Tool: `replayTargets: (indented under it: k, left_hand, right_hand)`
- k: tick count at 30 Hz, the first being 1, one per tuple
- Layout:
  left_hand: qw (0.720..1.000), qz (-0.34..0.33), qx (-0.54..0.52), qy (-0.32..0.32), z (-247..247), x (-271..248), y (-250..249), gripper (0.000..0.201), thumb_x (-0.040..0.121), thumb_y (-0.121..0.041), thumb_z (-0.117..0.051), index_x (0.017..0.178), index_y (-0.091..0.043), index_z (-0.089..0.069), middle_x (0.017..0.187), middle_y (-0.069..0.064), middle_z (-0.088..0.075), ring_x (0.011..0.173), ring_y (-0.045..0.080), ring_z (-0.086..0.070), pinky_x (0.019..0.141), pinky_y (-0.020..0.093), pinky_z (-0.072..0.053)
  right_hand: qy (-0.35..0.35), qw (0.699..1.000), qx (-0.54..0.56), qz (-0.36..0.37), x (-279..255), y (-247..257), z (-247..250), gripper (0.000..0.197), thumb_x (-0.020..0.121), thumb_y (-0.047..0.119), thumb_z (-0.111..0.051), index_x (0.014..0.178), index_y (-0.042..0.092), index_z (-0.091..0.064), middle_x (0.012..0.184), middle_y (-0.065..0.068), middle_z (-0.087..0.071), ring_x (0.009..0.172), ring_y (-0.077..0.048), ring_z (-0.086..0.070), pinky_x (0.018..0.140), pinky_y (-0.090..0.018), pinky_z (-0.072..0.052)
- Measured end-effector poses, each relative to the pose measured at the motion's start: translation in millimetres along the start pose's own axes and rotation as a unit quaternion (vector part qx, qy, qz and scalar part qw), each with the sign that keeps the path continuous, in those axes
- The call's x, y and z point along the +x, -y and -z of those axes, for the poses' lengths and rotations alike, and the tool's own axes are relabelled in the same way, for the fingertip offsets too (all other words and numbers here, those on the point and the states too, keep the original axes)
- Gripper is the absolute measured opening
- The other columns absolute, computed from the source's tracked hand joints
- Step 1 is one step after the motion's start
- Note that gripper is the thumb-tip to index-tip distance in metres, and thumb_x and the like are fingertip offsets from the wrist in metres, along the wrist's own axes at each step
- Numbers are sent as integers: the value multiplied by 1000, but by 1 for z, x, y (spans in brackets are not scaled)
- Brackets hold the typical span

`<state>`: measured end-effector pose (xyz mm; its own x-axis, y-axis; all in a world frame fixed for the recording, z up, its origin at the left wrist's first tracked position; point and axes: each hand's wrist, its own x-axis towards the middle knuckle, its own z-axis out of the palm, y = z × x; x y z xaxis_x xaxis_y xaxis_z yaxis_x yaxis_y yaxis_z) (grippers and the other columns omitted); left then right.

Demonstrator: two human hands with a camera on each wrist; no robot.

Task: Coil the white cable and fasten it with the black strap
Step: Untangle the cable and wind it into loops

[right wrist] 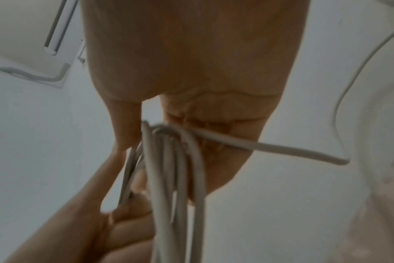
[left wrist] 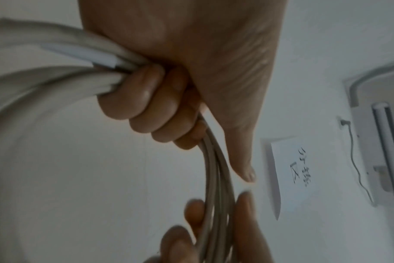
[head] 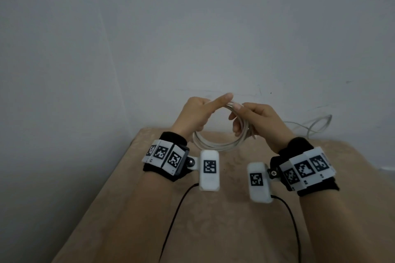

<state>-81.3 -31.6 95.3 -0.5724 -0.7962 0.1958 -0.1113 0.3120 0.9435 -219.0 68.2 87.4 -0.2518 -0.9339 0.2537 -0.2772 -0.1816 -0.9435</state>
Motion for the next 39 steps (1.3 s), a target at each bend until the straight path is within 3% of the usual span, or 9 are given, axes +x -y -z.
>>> replayTargets:
  k: [5,9,12,19,24,27,29,34,39]
  left_hand:
    - [995,15,-66,-68,11,2,3,58,75,-50,-73,54,-24,-25,54,-1,-20,39,11,-15,37,19,-14]
    - [990,13,-78,-120,20,2,3,62,72,-51,-76,54,-25,-23,56,-1,-18,41,11,-14,39,21,-13]
    - [989,7,-75,-124,19,2,3,63,72,-51,-76,54,-25,-21,56,-2,-17,42,11,-14,40,22,-12]
    - [973,36,-191,-126,20,2,0,55,78,-48,-72,58,-25,-26,48,-8,-19,39,9,-14,38,21,-12]
    - [946,73,-304,-85,11,1,-2,39,81,-48,-69,55,-25,-53,48,-10,-17,39,6,-13,37,20,-11]
    - [926,107,-357,-64,8,2,-1,56,80,-51,-68,47,-26,-31,46,-9,-14,36,6,-12,34,19,-11]
    - [919,116,-371,-59,6,3,-1,57,80,-52,-69,50,-26,-27,46,-9,-14,36,6,-11,33,19,-12]
    - [955,73,-277,-72,19,1,-1,48,81,-49,-68,45,-26,-47,49,-9,-16,39,7,-12,37,20,-11]
    - [977,43,-203,-48,23,-1,-5,54,82,-48,-67,51,-27,-28,46,-9,-18,38,8,-12,37,19,-11]
  right_hand:
    - [-63,995,-75,9,1,-5,9,39,93,41,-53,70,13,-68,60,3,-67,50,-5,-55,40,-13,-33]
    - [-189,981,8,35,1,-5,20,48,93,44,-53,69,8,-71,46,4,-45,38,-1,-34,39,-8,-27]
    - [-241,968,43,55,2,0,24,50,95,45,-49,64,10,-68,40,4,-45,36,-4,-32,37,-12,-26]
    - [-197,978,46,52,4,-2,18,35,95,35,-54,74,10,-68,58,5,-65,37,-8,-34,37,-16,-23]
    - [-122,992,-19,20,8,-10,1,37,95,42,-50,92,11,-69,71,12,-60,52,-5,-45,42,-15,-30]
    - [-119,992,-19,39,8,-12,-7,34,92,43,-55,94,13,-69,75,8,-57,57,-6,-39,49,-19,-31]
    - [-128,989,-45,61,8,-12,-9,21,86,41,-64,92,22,-69,67,21,-58,55,-6,-37,54,-21,-33]
    - [-226,969,-18,94,7,-8,7,10,78,34,-75,81,27,-70,46,25,-52,49,-6,-36,49,-14,-34]
    - [-265,957,64,104,5,-4,11,18,85,27,-70,71,15,-71,50,7,-51,40,-4,-33,39,-17,-27]
